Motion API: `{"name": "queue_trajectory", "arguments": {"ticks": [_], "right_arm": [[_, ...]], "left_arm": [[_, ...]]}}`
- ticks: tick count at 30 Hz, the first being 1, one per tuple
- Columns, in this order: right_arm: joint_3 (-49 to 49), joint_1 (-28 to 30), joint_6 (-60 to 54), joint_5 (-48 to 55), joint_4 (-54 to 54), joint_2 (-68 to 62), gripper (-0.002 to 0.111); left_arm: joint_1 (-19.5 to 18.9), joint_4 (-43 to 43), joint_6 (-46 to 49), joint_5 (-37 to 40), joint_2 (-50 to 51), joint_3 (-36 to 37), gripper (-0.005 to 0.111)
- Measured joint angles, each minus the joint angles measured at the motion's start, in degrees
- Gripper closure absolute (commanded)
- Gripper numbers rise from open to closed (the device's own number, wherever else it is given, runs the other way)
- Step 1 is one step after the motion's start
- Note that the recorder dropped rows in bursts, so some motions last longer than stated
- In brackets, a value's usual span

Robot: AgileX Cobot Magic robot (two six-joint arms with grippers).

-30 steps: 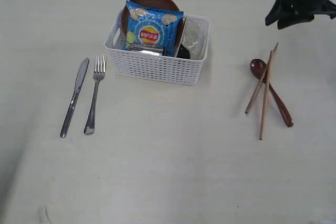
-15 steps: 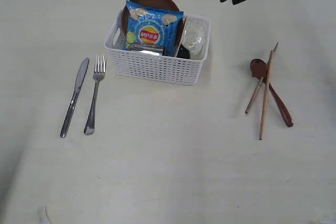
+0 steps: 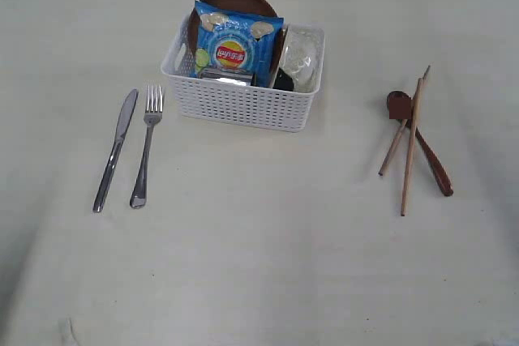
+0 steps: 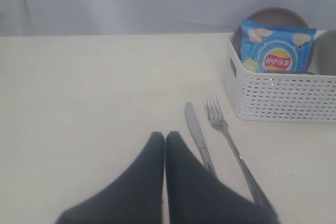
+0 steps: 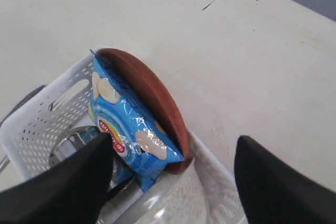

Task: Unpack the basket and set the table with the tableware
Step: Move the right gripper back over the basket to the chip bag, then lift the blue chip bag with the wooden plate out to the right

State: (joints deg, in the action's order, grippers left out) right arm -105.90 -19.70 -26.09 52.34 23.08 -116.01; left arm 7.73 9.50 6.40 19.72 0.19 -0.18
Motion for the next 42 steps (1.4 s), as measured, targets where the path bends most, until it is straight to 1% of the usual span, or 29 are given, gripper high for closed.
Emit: {"name": "queue_trajectory", "arguments": {"ticks": [4, 8, 10, 14, 22, 26, 28, 30, 31, 36, 42], "right_arm": [[-0.2, 0.0, -10.7, 0.0, 4.2, -3.3, 0.045], [-0.2, 0.0, -23.8, -0.2, 11.4, -6.6, 0.045], [-0.2, 0.0, -28.2, -1.2, 13.7, -7.9, 0.045], [-0.2, 0.0, -32.1, -3.2, 14.8, -9.7, 0.045], [-0.4, 0.0, -37.1, -3.3, 18.5, -12.0, 0.046], [-0.5, 0.0, -37.4, -4.2, 19.0, -14.2, 0.054], [-0.5, 0.0, -37.5, -5.1, 19.0, -14.7, 0.069], [-0.5, 0.0, -38.1, -5.8, 19.0, -14.7, 0.101], [-0.5, 0.0, -38.2, -6.6, 19.0, -14.7, 0.108], [-0.9, 0.0, -38.4, -7.5, 19.4, -14.7, 0.109], [-6.2, 0.0, -38.8, -4.8, 21.1, -15.1, 0.109]], "left_arm": [[0.0, 0.0, 0.0, 0.0, 0.0, 0.0, 0.107], [0.0, 0.0, 0.0, 0.0, 0.0, 0.0, 0.107], [0.0, 0.0, 0.0, 0.0, 0.0, 0.0, 0.107], [0.0, 0.0, 0.0, 0.0, 0.0, 0.0, 0.107], [0.0, 0.0, 0.0, 0.0, 0.0, 0.0, 0.107], [0.0, 0.0, 0.0, 0.0, 0.0, 0.0, 0.107], [0.0, 0.0, 0.0, 0.0, 0.0, 0.0, 0.107], [0.0, 0.0, 0.0, 0.0, 0.0, 0.0, 0.107], [0.0, 0.0, 0.0, 0.0, 0.0, 0.0, 0.107], [0.0, 0.0, 0.0, 0.0, 0.0, 0.0, 0.107], [0.0, 0.0, 0.0, 0.0, 0.0, 0.0, 0.107]]}}
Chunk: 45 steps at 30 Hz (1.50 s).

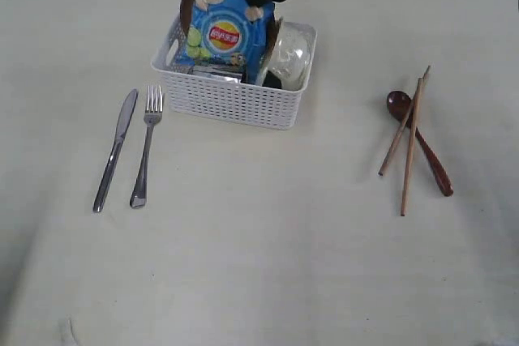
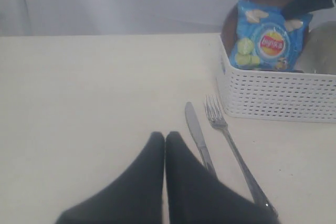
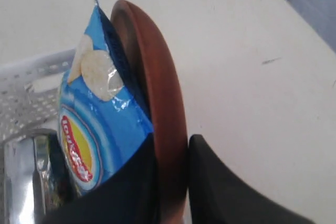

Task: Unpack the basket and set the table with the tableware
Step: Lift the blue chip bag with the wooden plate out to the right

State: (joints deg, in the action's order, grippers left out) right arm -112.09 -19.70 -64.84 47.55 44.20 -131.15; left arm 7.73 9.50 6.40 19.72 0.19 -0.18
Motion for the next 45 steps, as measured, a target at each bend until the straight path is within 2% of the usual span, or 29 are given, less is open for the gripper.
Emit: {"name": "queue_trajectory", "arguments": {"ticks": [11, 18, 24, 31, 37, 45], "right_arm": [[-8.6, 1.8, 4.1, 0.9, 1.8, 3.3, 0.109], [-10.7, 8.8, 9.6, 2.4, 1.6, 5.5, 0.109], [-10.9, 17.8, 22.5, 4.2, -4.0, 5.1, 0.109], [-10.9, 26.4, 37.5, 8.6, -4.8, -1.2, 0.109], [-10.8, 29.4, 45.4, 14.9, -3.0, -9.9, 0.109], [-10.8, 30.5, 47.7, 17.5, -1.7, -13.2, 0.108]], "left_arm": [[0.0, 0.0, 0.0, 0.0, 0.0, 0.0, 0.107], [0.0, 0.0, 0.0, 0.0, 0.0, 0.0, 0.107], [0.0, 0.0, 0.0, 0.0, 0.0, 0.0, 0.107], [0.0, 0.0, 0.0, 0.0, 0.0, 0.0, 0.107], [0.0, 0.0, 0.0, 0.0, 0.0, 0.0, 0.107], [0.0, 0.0, 0.0, 0.0, 0.0, 0.0, 0.107]]}}
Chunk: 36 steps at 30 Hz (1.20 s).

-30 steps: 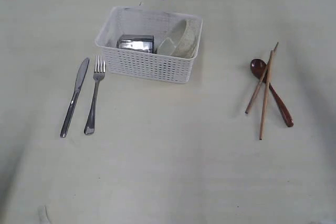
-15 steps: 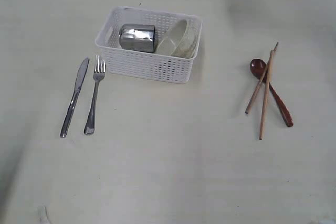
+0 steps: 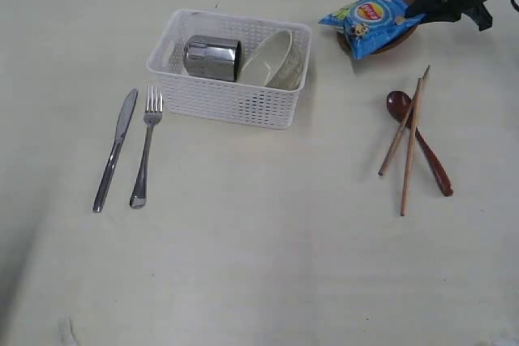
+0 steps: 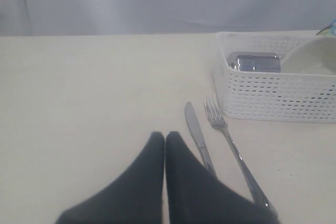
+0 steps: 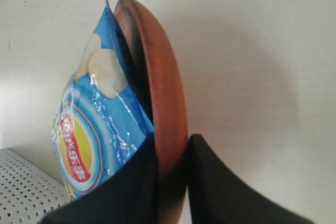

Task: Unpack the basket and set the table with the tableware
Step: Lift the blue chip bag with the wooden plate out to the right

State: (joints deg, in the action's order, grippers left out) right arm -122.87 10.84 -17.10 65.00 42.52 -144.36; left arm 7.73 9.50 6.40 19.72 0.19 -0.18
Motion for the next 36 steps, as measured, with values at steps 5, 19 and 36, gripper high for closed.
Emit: {"name": "queue_trajectory", "arguments": {"ticks": [5, 19, 36], "right_arm": [[0.0, 0.1, 0.6, 0.0, -1.6, 0.0, 0.108], [-0.2, 0.6, 2.8, 0.9, -5.9, -0.5, 0.067], [-0.2, 7.0, -1.1, 3.8, 3.1, 5.0, 0.067]], "left_arm": [[0.0, 0.0, 0.0, 0.0, 0.0, 0.0, 0.107], [0.0, 0.0, 0.0, 0.0, 0.0, 0.0, 0.107], [0.0, 0.0, 0.0, 0.0, 0.0, 0.0, 0.107]]}}
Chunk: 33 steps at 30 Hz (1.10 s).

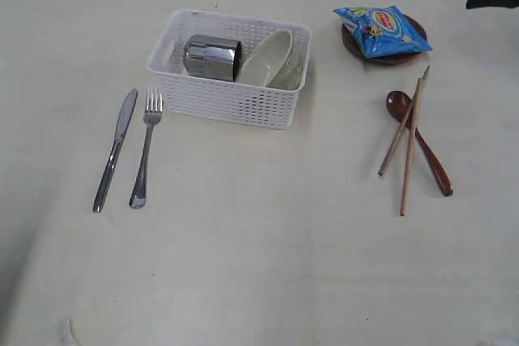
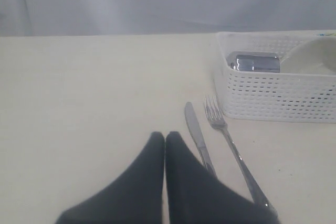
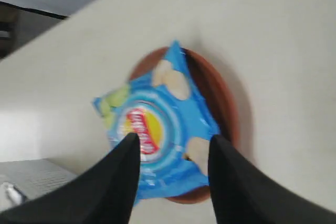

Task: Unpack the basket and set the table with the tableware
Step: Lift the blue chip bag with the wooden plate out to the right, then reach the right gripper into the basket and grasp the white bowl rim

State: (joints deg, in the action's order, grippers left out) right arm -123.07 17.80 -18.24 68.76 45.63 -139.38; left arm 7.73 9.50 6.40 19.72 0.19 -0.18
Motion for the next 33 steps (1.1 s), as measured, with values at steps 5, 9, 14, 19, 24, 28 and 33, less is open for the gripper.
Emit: {"name": "queue_trajectory", "arguments": {"ticks": [5, 9, 14, 19, 24, 28, 33], "right_arm": [[0.0, -3.5, -3.1, 0.3, 8.5, 7.8, 0.067], [0.0, -13.2, -2.8, 0.4, 7.4, 13.3, 0.067], [0.0, -29.7, 3.1, 0.5, -10.4, 13.9, 0.067], [0.0, -42.4, 18.8, 1.1, -38.5, 13.8, 0.067], [0.0, -47.5, 23.0, 1.1, -47.1, 13.1, 0.067], [0.0, -49.0, 26.9, 1.2, -48.3, 12.0, 0.067], [0.0, -48.9, 29.3, 1.2, -49.5, 10.7, 0.067]], "left_arm": [[0.0, 0.0, 0.0, 0.0, 0.0, 0.0, 0.107], [0.0, 0.0, 0.0, 0.0, 0.0, 0.0, 0.107], [0.0, 0.0, 0.0, 0.0, 0.0, 0.0, 0.107], [0.0, 0.0, 0.0, 0.0, 0.0, 0.0, 0.107], [0.0, 0.0, 0.0, 0.0, 0.0, 0.0, 0.107], [0.0, 0.0, 0.0, 0.0, 0.0, 0.0, 0.107], [0.0, 0.0, 0.0, 0.0, 0.0, 0.0, 0.107]]}}
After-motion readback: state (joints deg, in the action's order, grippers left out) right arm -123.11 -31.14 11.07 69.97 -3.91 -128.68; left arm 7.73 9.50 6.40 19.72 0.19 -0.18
